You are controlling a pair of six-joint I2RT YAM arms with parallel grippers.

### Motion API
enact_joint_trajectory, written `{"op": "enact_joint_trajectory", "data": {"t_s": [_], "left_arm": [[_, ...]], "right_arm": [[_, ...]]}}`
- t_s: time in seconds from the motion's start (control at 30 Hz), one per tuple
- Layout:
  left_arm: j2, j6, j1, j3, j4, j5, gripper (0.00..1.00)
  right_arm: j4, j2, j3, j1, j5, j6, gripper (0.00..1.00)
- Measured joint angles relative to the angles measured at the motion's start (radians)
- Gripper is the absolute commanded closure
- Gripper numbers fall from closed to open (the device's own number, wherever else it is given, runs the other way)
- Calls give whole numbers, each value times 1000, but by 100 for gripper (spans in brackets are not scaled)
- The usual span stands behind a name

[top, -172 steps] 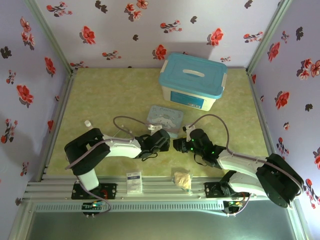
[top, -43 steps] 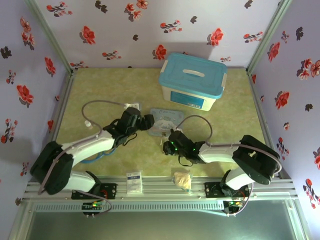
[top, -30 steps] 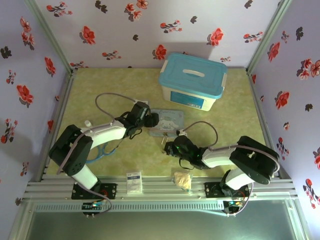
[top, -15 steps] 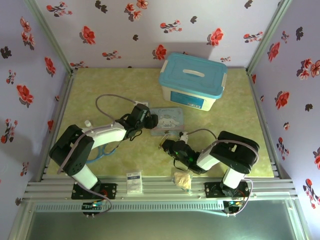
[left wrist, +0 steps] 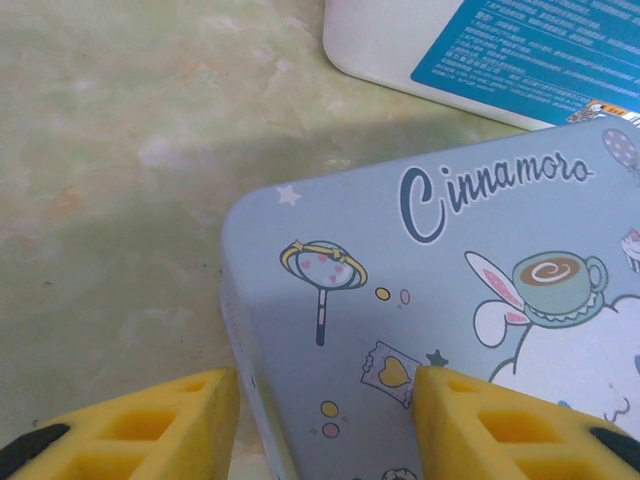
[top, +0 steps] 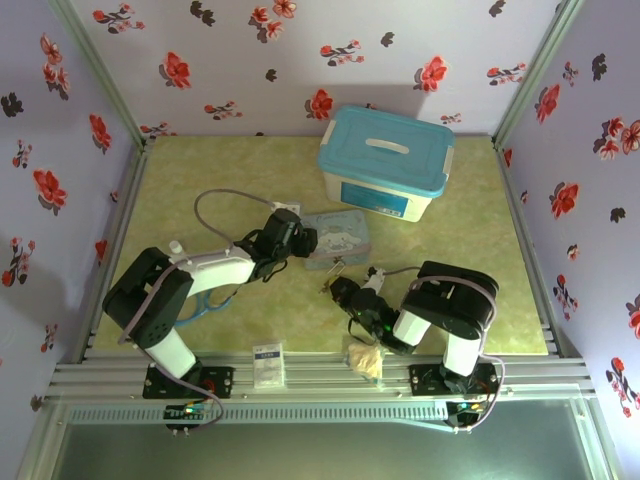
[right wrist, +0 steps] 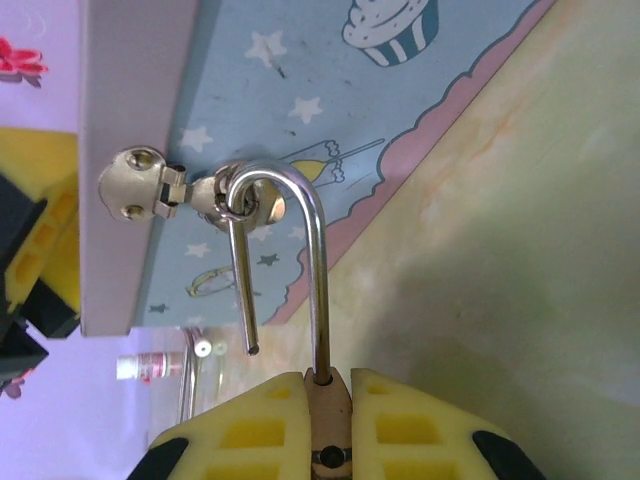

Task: Unlock the padlock with the key

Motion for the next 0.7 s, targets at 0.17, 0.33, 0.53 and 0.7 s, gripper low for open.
{"op": "enact_joint_trajectory", "data": {"t_s": [0.17,0.33,0.53,0.7], "left_arm": [[0,6,-5,-5,14,7,53],[2,9,-5,-10,28,18,54],[2,21,-5,-26,59,18,54],[2,25,-5,-36,79,18,55]], "right_arm": [[-7,1,2,-1,72,20,100],[-33,1,21,1,132,39,100],[130,102,21,5,216,101,100],[163,114,18,1,221,85,100]]}}
